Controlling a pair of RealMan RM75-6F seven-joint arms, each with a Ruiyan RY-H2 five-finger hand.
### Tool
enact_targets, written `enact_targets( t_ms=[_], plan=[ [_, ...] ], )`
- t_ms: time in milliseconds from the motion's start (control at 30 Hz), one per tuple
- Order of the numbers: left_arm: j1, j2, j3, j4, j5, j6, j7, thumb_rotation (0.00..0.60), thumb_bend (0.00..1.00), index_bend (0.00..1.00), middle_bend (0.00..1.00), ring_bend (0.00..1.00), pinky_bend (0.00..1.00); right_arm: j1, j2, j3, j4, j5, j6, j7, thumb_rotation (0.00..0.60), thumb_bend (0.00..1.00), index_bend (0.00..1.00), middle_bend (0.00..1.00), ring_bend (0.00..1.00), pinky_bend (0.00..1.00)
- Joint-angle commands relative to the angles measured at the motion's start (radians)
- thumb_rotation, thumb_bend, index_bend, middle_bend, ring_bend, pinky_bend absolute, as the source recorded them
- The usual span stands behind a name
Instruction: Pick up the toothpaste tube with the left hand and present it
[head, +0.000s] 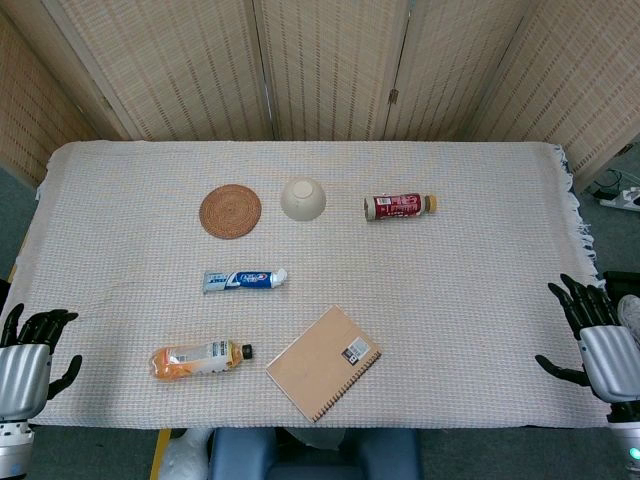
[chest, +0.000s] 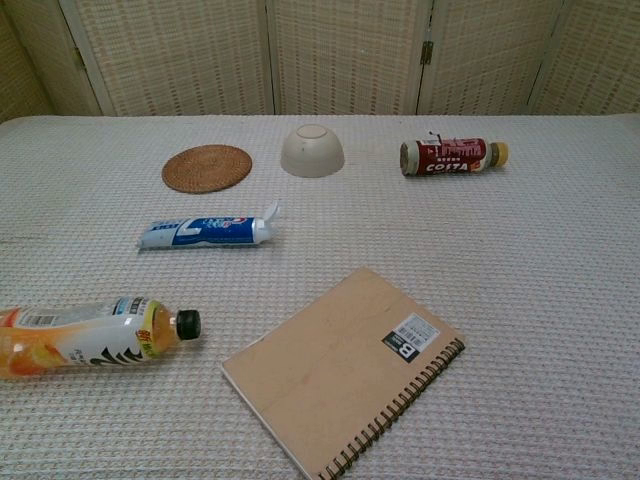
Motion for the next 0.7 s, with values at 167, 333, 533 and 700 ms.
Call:
enact_targets(
  t_ms=[167, 333, 533, 700],
  plan=[
    [-0.012, -0.002, -0.004, -0.004, -0.001, -0.013, 0.01, 0.6, 0.38, 0.28, 0.28, 0.22, 0.05, 0.001, -0.002, 0.001, -0.002, 0.007, -0.005, -0.004, 0.6, 0.21, 0.0, 0.0, 0.0, 0.0],
    [-0.017, 0.0, -0.007, -0.008, 0.0, -0.015, 0.007, 0.6, 0.38, 0.28, 0.28, 0.22, 0.05, -0.005, 0.001, 0.001, -0.003, 0.004, 0.009, -0.002, 0.6, 0.21, 0.0, 0.0, 0.0, 0.0],
    [-0.057, 0.018, -0.033, -0.019, 0.004, -0.051, -0.037, 0.6, 0.38, 0.28, 0.28, 0.22, 0.05, -0.01, 0.009, 0.006, -0.01, 0.002, 0.024, -0.001, 0.6, 0.21, 0.0, 0.0, 0.0, 0.0],
    [-0.129, 0.029, -0.078, -0.014, 0.006, -0.114, -0.066, 0.6, 0.38, 0.28, 0.28, 0.22, 0.05, -0.011, 0.015, 0.008, -0.018, -0.007, 0.035, -0.005, 0.6, 0.21, 0.0, 0.0, 0.0, 0.0]
  ],
)
